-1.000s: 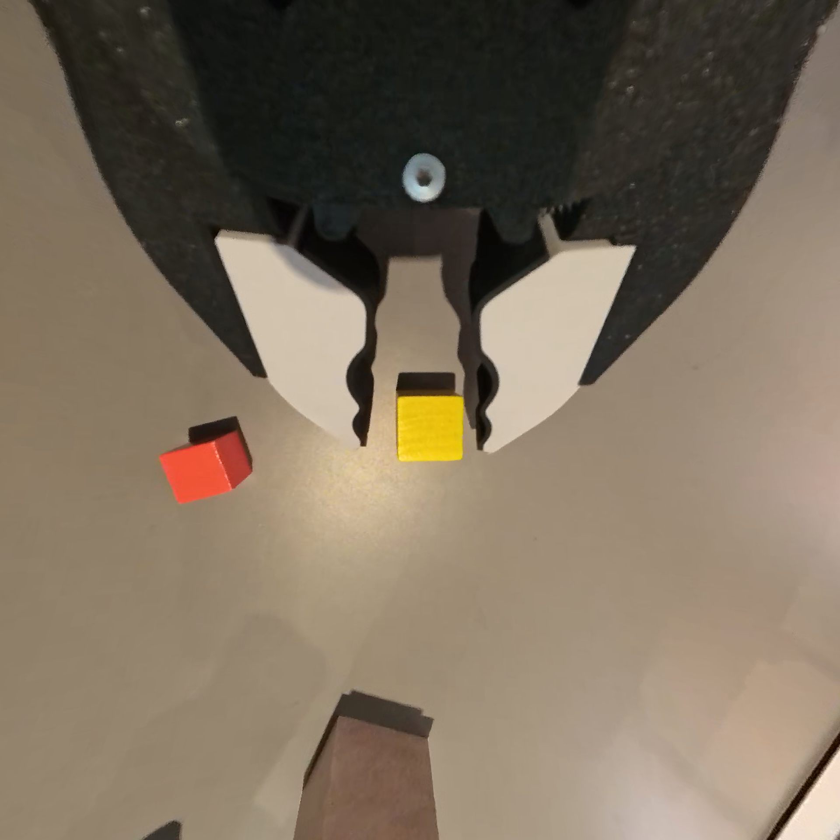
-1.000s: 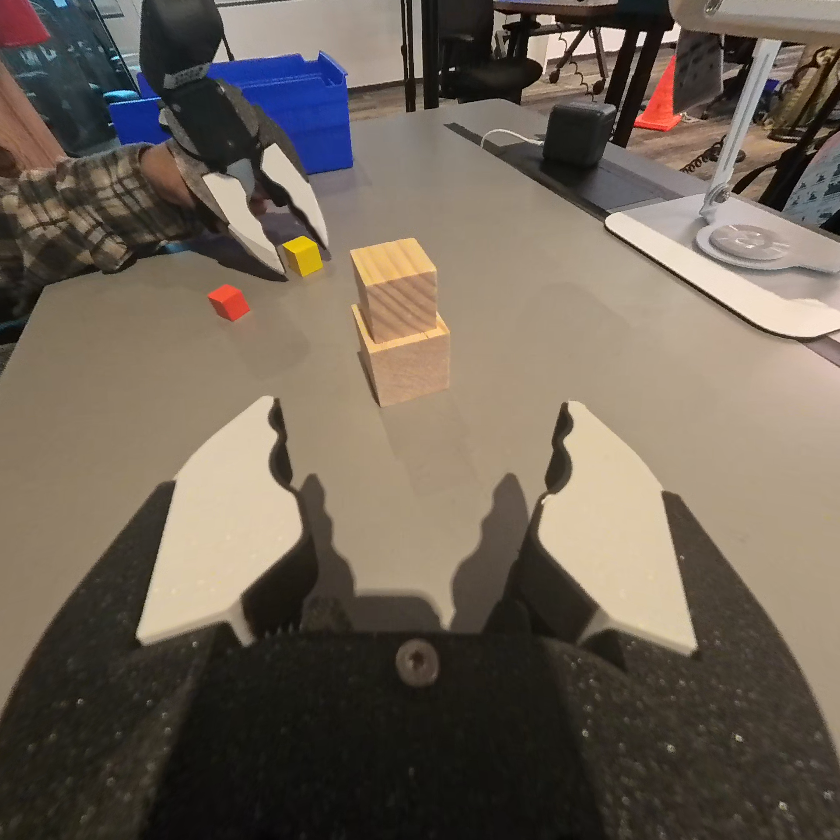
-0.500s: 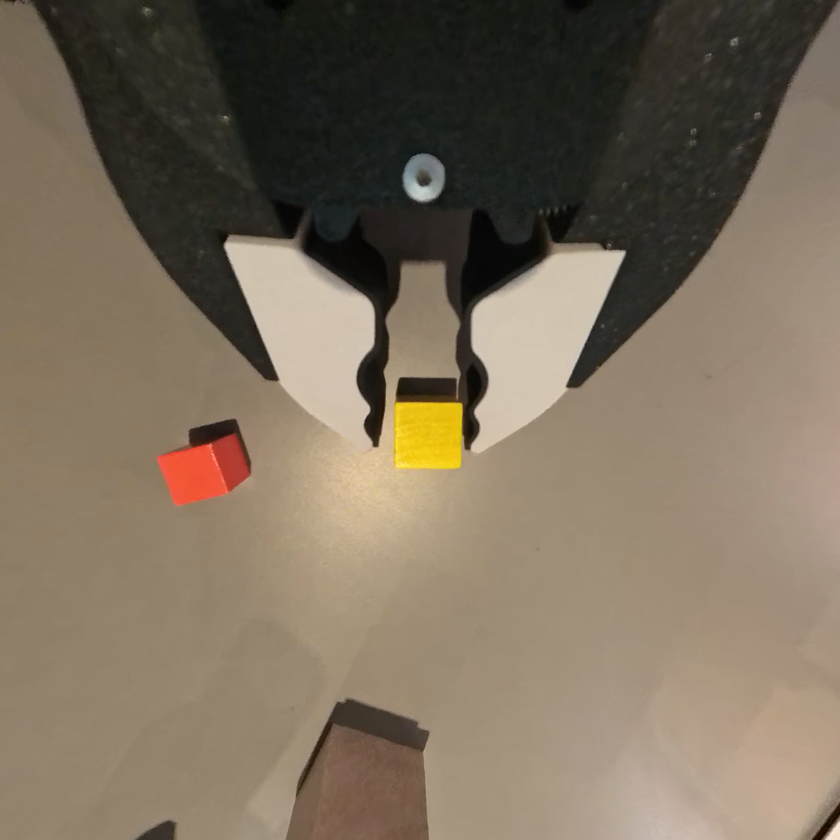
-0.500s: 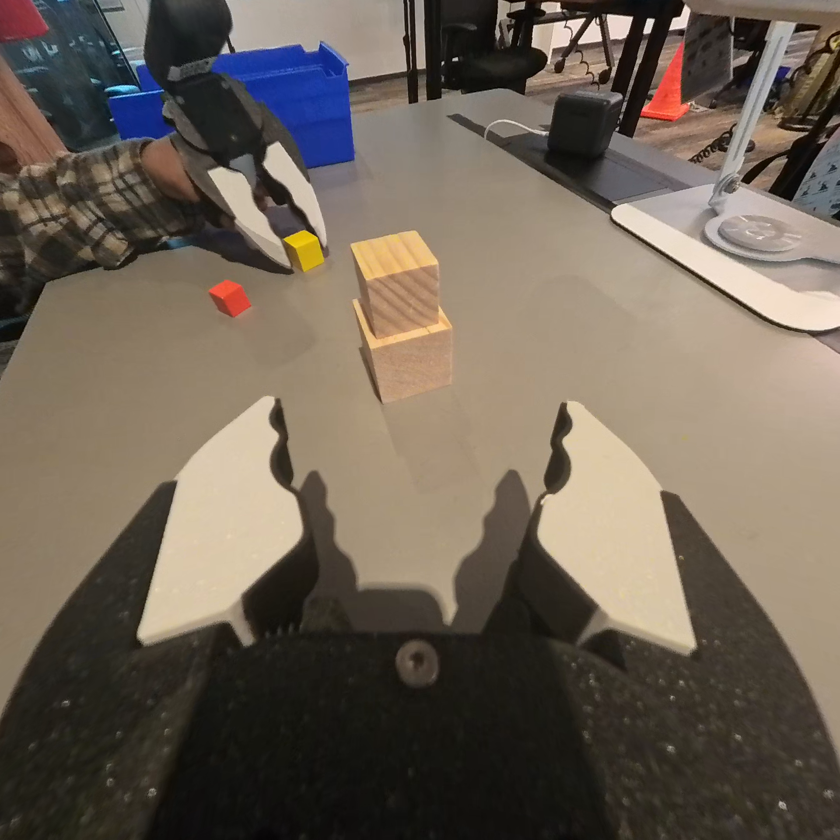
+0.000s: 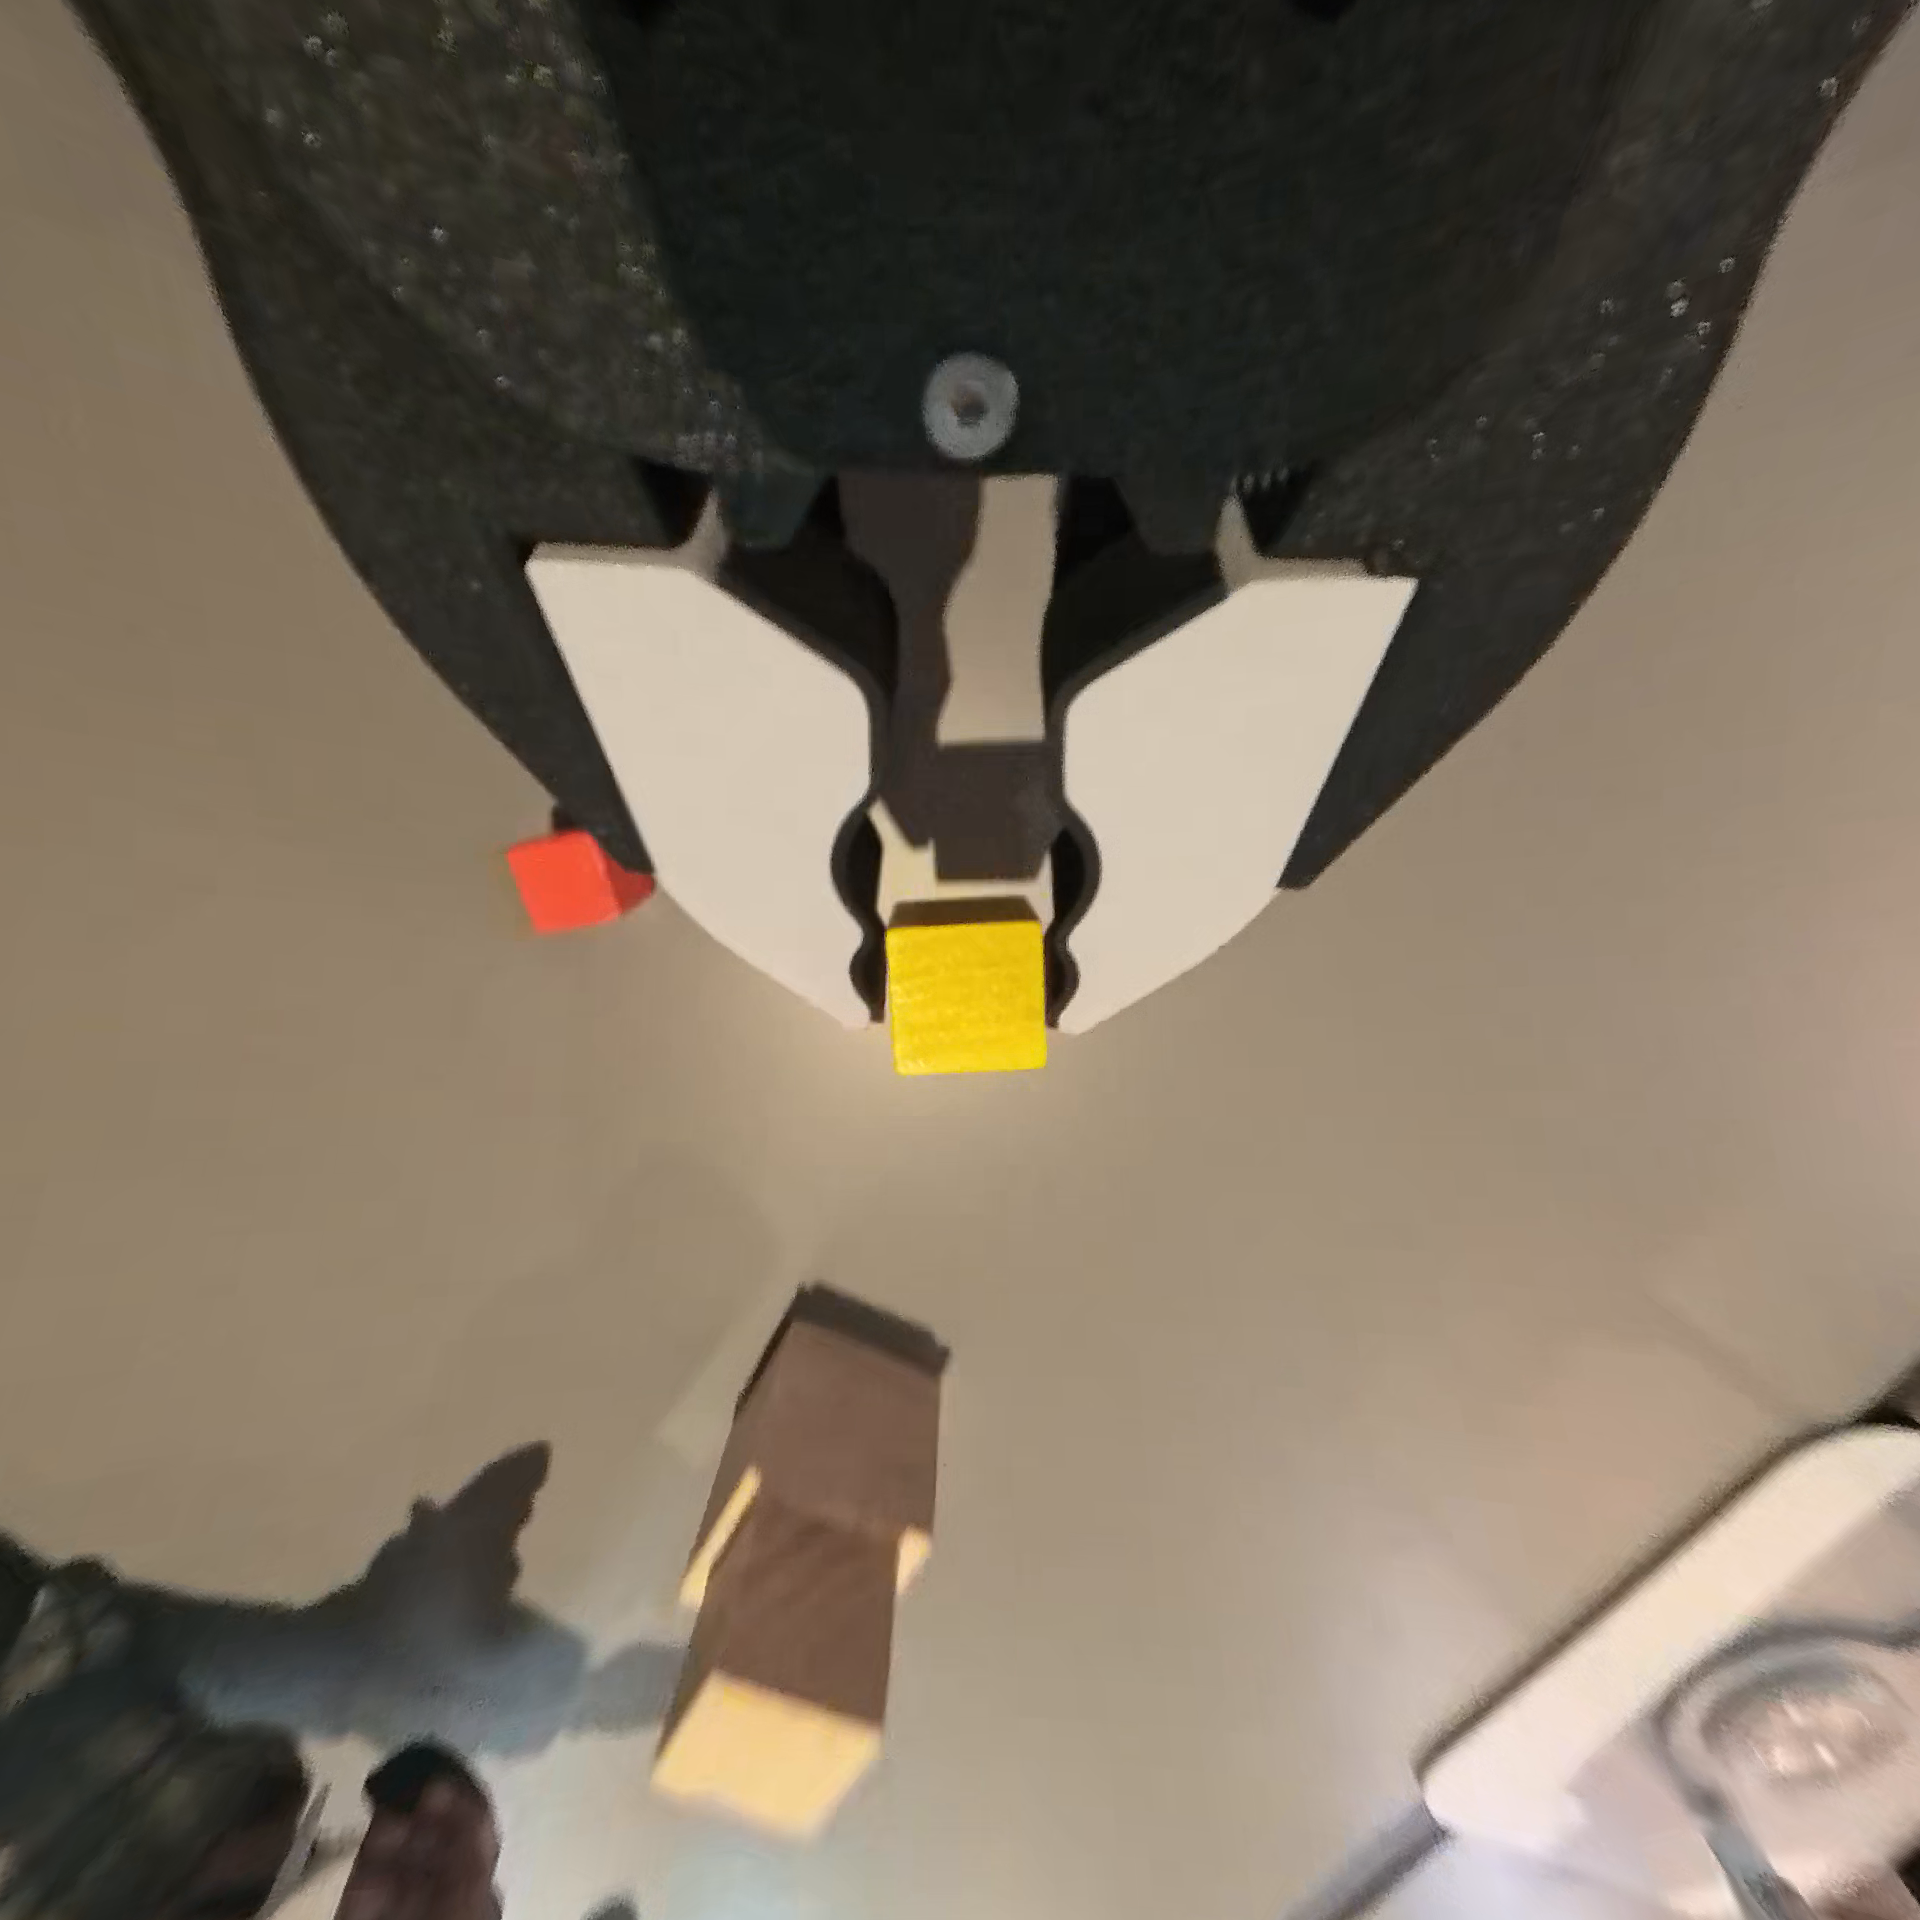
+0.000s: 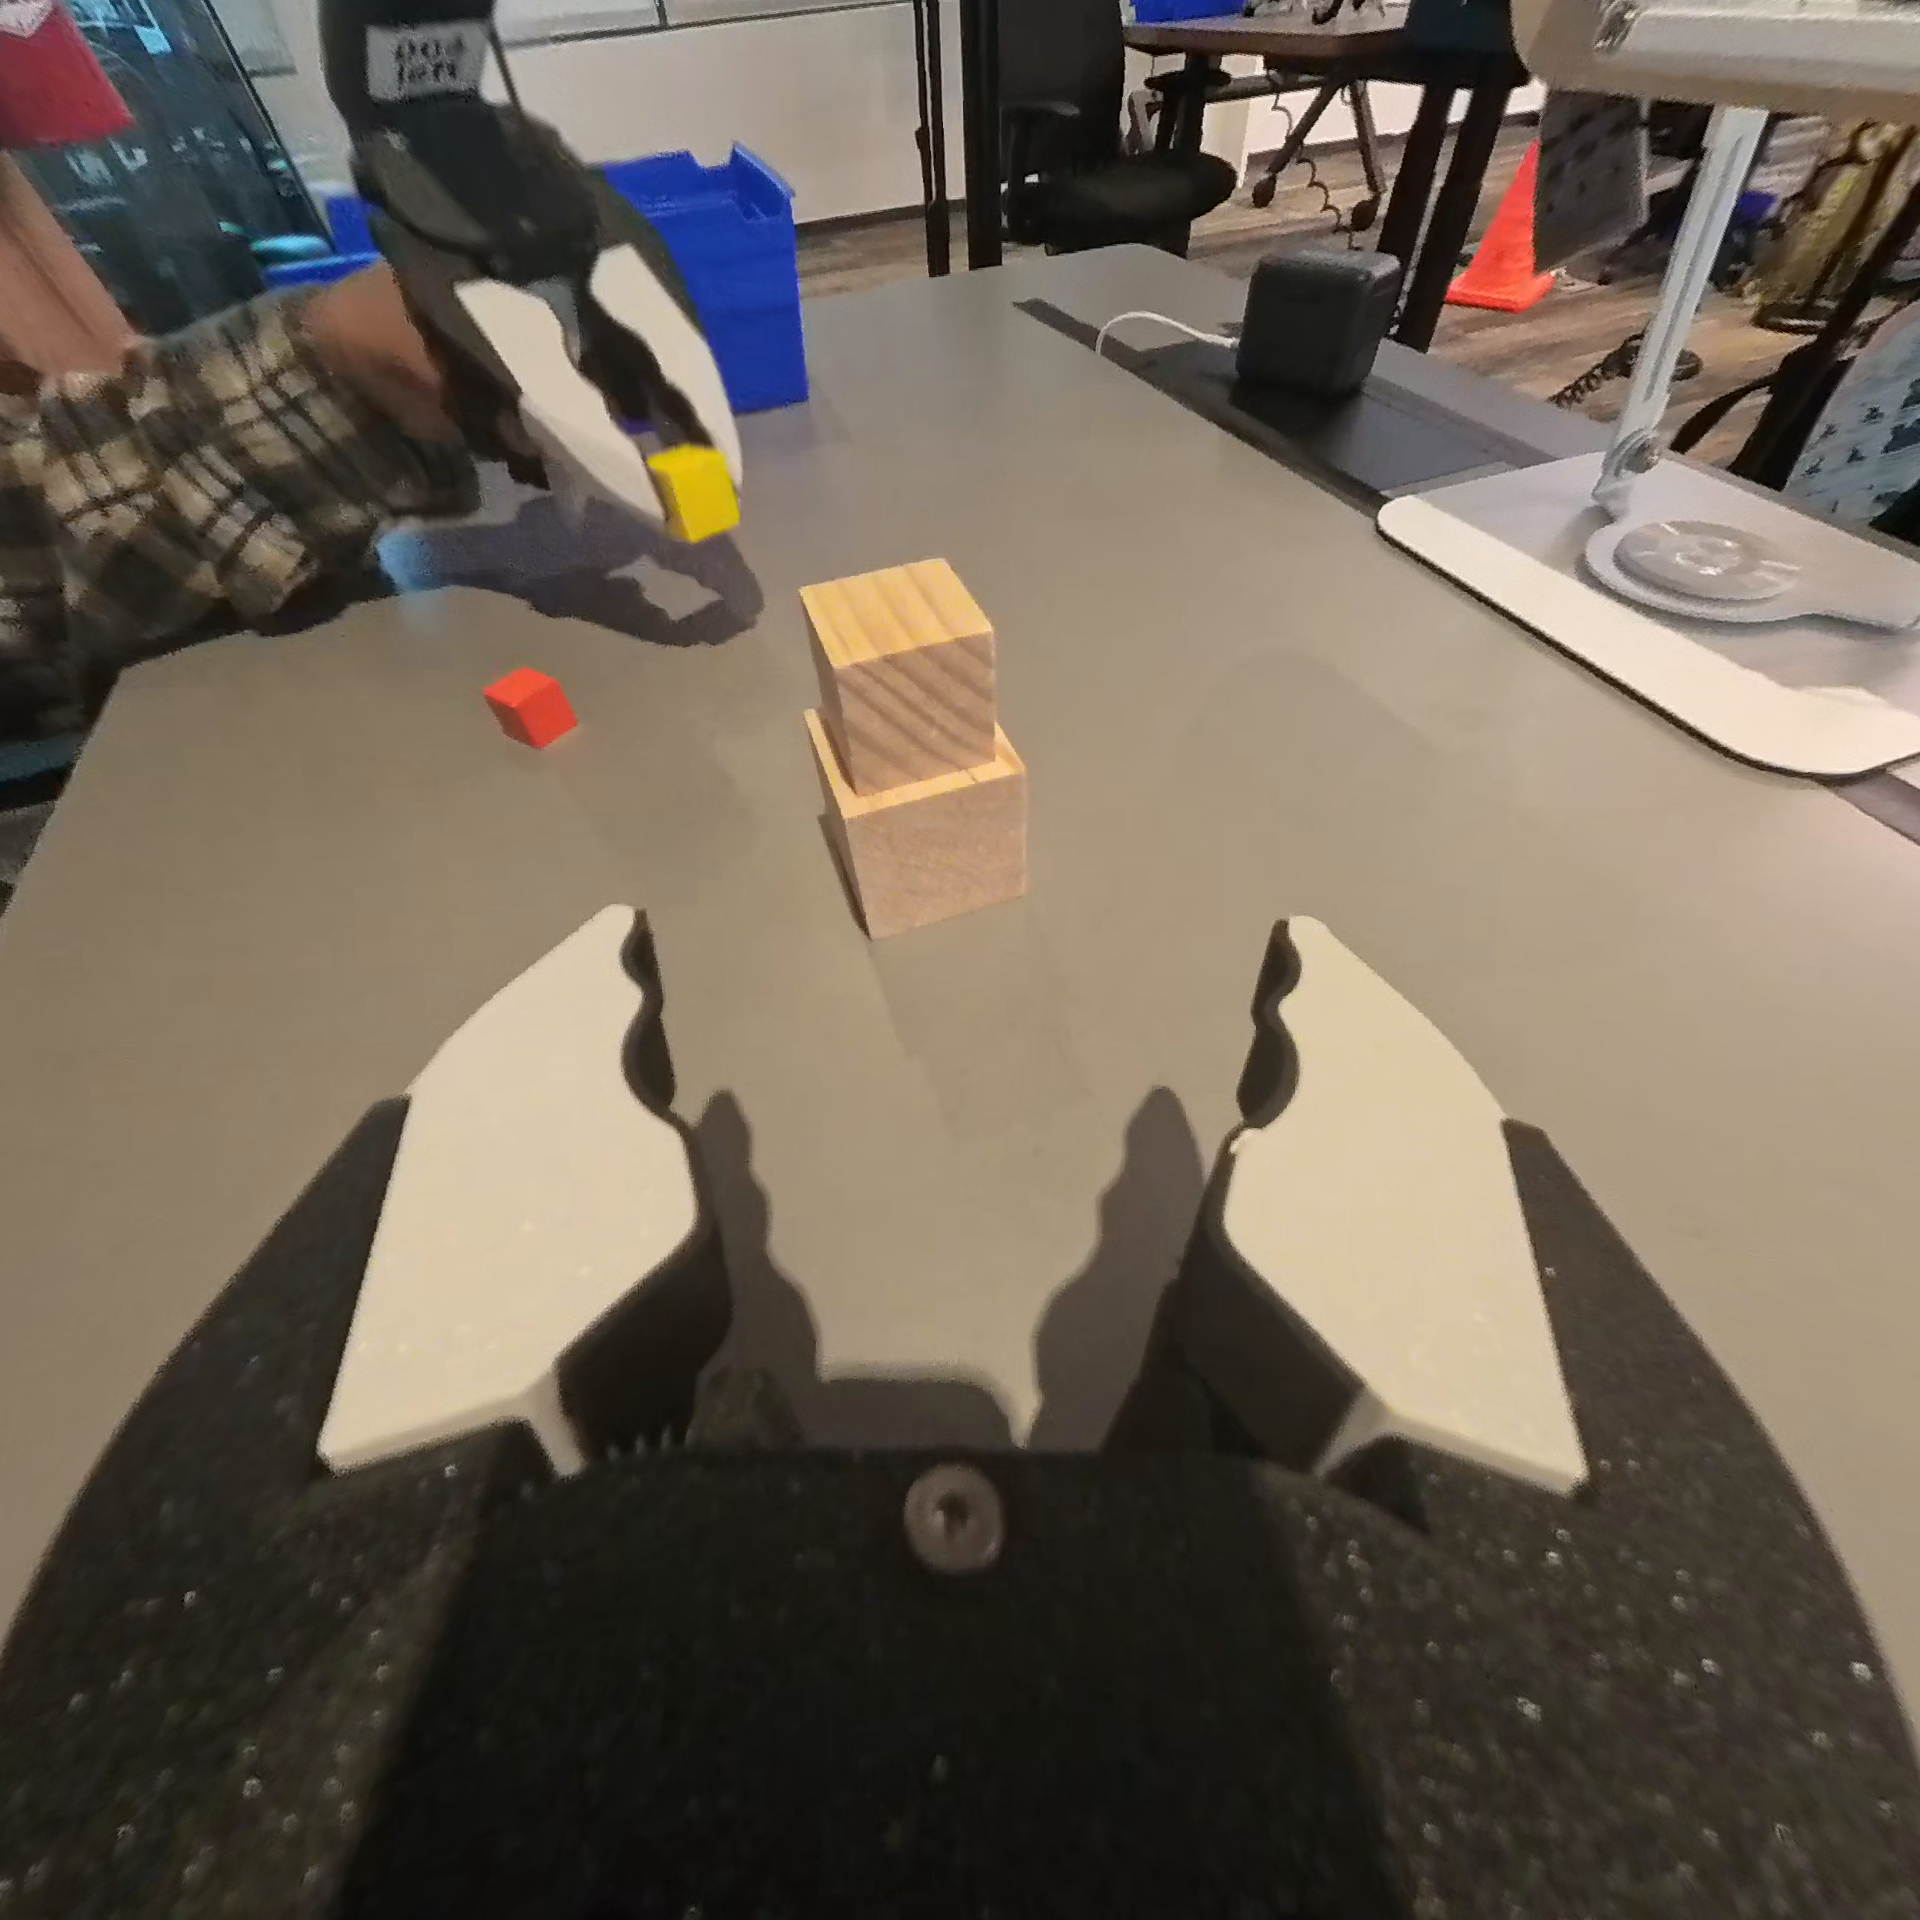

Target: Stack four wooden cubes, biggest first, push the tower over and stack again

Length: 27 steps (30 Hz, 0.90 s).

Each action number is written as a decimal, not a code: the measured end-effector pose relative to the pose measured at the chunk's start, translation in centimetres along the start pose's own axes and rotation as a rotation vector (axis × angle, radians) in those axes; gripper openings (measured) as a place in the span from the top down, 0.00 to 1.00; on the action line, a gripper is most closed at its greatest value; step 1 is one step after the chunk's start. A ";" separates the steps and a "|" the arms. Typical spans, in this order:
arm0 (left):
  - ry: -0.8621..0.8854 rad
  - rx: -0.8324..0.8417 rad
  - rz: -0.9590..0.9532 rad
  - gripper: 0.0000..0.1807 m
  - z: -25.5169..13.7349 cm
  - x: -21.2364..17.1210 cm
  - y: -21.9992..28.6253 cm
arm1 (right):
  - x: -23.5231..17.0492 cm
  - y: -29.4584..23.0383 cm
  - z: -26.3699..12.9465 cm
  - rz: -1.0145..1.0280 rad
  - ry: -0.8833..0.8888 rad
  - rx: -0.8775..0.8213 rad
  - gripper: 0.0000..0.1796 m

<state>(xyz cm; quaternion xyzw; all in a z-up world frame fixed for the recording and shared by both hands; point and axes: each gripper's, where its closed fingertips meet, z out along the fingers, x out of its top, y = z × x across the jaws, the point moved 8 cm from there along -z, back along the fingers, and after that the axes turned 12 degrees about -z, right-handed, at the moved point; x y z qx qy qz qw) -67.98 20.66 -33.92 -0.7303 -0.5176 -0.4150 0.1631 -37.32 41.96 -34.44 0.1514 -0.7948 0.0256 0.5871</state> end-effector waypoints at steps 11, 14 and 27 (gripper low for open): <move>-0.095 -0.181 0.245 0.84 5.2 14.5 5.4 | -0.1 0.0 -0.1 0.003 0.002 -0.001 0.41; -0.185 -0.189 0.292 0.84 7.8 15.1 5.8 | -0.2 0.1 -0.1 0.006 0.000 -0.002 0.41; -0.124 -0.320 0.270 0.84 9.7 14.6 5.4 | -0.4 0.0 0.1 0.011 -0.017 0.015 0.41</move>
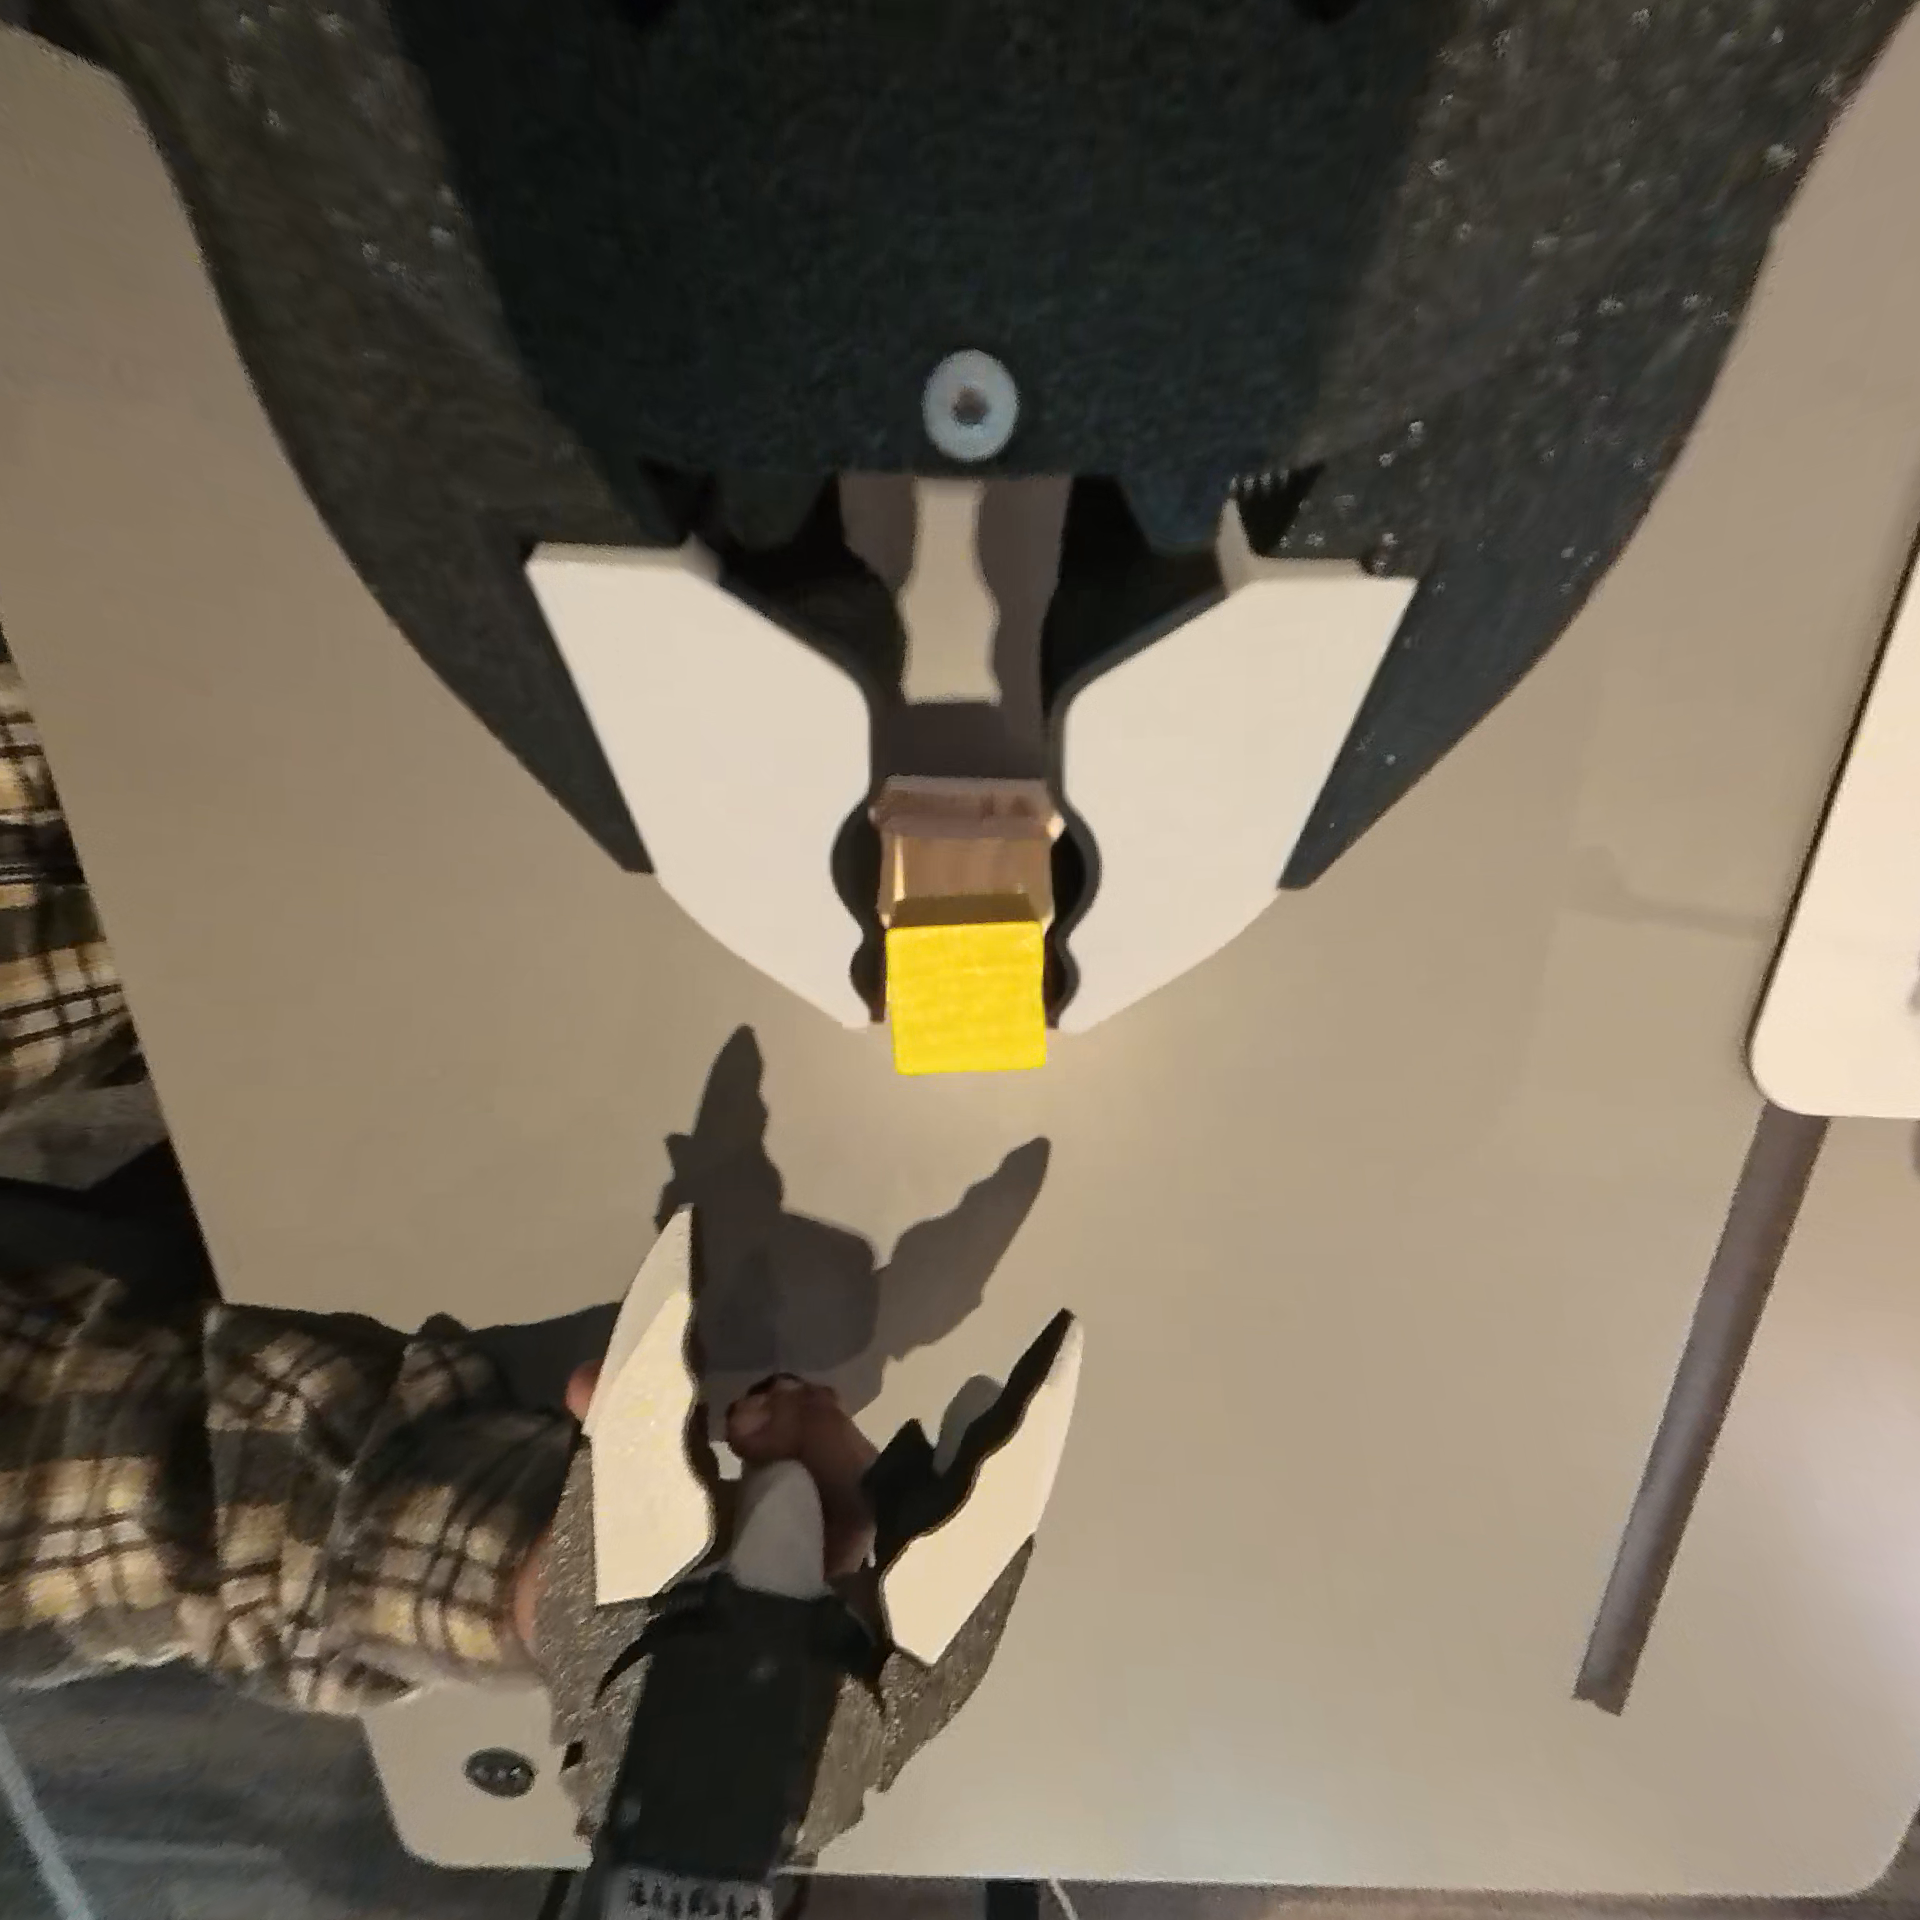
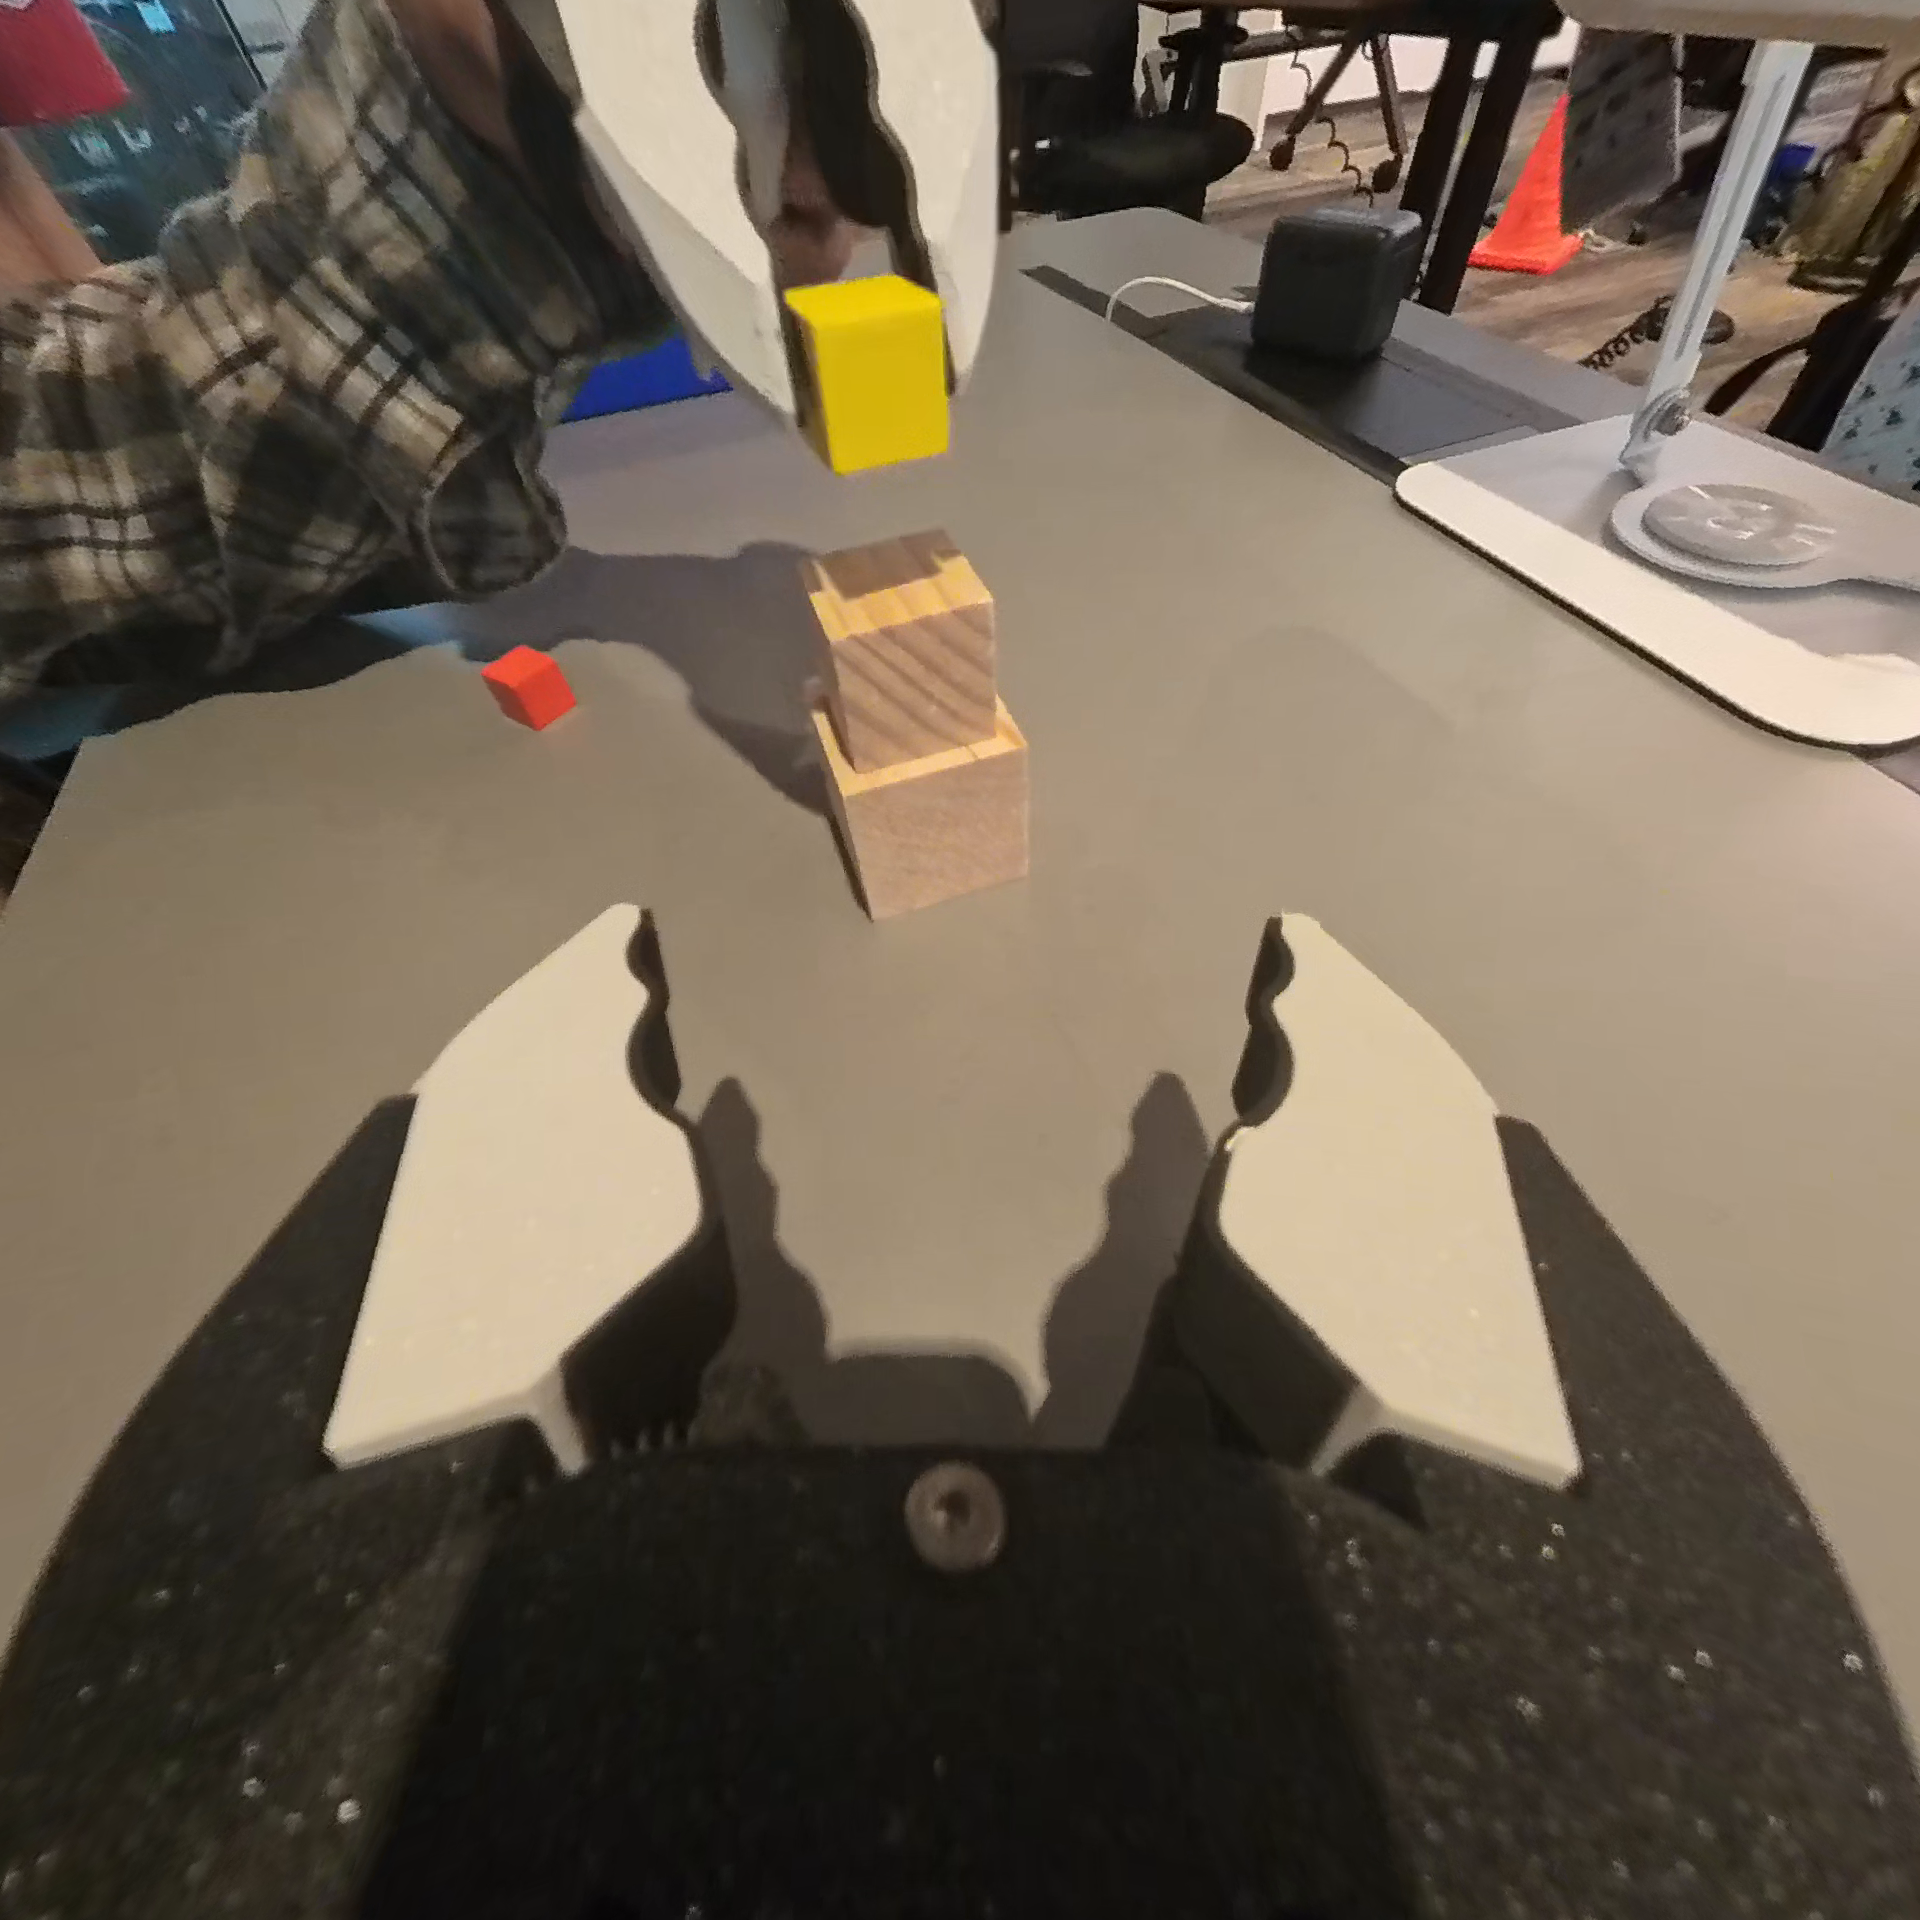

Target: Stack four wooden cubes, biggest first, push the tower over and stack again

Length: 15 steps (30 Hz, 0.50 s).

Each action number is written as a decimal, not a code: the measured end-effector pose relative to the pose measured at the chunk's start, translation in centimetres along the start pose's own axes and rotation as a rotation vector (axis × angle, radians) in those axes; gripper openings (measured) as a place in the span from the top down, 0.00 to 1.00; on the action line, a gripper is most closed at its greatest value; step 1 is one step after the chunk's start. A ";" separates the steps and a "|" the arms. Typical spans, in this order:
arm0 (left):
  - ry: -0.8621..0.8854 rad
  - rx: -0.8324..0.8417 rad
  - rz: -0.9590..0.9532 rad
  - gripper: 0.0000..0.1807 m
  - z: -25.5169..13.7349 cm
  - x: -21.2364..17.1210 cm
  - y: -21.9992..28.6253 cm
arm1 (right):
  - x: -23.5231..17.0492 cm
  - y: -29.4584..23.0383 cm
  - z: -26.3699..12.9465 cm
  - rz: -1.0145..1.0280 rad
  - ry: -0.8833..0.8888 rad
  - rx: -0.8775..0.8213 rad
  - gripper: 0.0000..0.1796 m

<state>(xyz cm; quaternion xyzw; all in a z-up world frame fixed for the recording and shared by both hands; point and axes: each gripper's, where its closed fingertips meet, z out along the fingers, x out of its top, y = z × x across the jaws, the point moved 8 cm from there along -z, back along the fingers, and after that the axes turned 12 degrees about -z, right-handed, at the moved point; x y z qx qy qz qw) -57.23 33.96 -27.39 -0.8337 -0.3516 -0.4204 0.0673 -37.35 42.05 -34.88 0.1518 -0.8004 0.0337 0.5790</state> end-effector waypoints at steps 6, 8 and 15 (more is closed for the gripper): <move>-0.036 -0.001 0.021 0.84 0.6 -0.5 -0.2 | -0.2 0.0 0.1 0.005 -0.002 0.008 0.41; -0.035 -0.013 0.017 0.84 0.8 -0.5 -0.1 | -0.2 0.0 0.2 0.007 -0.006 0.009 0.41; -0.053 -0.018 0.026 0.84 1.4 -0.9 -0.5 | -0.2 0.1 0.0 0.011 0.001 0.006 0.41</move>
